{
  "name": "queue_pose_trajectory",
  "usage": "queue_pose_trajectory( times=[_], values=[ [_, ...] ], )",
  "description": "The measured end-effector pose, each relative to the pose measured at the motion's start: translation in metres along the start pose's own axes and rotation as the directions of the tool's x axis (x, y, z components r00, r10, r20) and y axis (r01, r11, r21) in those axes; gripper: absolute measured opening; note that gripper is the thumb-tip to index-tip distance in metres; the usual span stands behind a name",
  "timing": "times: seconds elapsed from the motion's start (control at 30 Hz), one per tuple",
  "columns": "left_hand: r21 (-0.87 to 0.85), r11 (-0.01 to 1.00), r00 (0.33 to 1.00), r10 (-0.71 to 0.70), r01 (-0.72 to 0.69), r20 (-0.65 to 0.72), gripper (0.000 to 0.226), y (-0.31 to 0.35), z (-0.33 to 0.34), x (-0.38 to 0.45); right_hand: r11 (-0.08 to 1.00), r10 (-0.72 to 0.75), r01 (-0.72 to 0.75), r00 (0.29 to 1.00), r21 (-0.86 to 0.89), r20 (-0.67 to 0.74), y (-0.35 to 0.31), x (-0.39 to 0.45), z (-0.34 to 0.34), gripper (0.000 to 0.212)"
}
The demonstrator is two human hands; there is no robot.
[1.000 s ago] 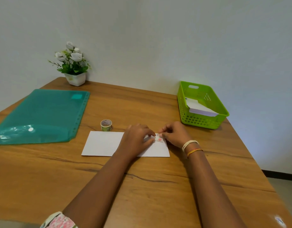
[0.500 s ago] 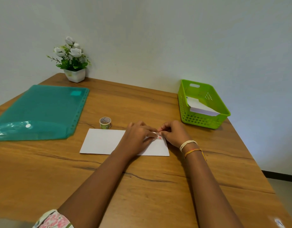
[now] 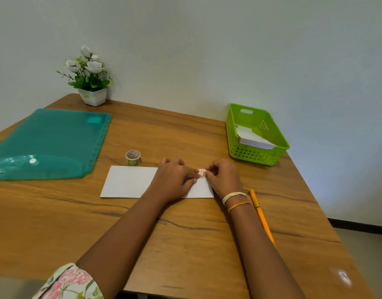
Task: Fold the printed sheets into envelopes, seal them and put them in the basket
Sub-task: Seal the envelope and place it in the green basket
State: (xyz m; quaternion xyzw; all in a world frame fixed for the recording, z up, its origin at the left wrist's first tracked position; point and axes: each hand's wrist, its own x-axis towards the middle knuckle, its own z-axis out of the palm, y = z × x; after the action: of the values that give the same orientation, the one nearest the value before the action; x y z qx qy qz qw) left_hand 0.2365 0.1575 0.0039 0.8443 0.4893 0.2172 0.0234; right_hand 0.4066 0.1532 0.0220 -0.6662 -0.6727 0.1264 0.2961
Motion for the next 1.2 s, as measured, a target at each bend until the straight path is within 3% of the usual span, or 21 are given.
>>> queue_pose_trajectory(
  times=[0.23,0.43,0.7,1.0,1.2],
  values=[
    [0.103,0.994,0.999,0.032,-0.029,-0.025,0.036,0.008,-0.004,-0.004,0.945,-0.208,0.221,0.975,-0.241,0.077,0.005,-0.042,0.010,0.036],
    [0.039,0.999,1.000,0.005,-0.004,-0.025,0.040,0.008,-0.003,-0.006,0.867,-0.127,0.151,0.988,-0.476,0.083,-0.001,-0.053,0.012,0.079],
    [0.038,0.999,0.999,-0.020,0.022,-0.038,0.046,0.005,0.005,-0.005,0.854,-0.074,0.109,0.993,-0.509,0.087,-0.004,-0.045,0.016,0.062],
    [0.013,0.999,0.997,-0.035,0.036,-0.067,0.045,0.008,0.002,-0.008,0.850,-0.062,0.083,0.996,-0.521,0.057,-0.004,-0.048,0.019,0.077],
    [0.022,0.997,0.997,-0.070,0.071,-0.043,0.044,0.009,0.002,-0.008,0.868,-0.095,0.130,0.991,-0.479,0.097,0.000,-0.063,0.016,0.059]
  ],
)
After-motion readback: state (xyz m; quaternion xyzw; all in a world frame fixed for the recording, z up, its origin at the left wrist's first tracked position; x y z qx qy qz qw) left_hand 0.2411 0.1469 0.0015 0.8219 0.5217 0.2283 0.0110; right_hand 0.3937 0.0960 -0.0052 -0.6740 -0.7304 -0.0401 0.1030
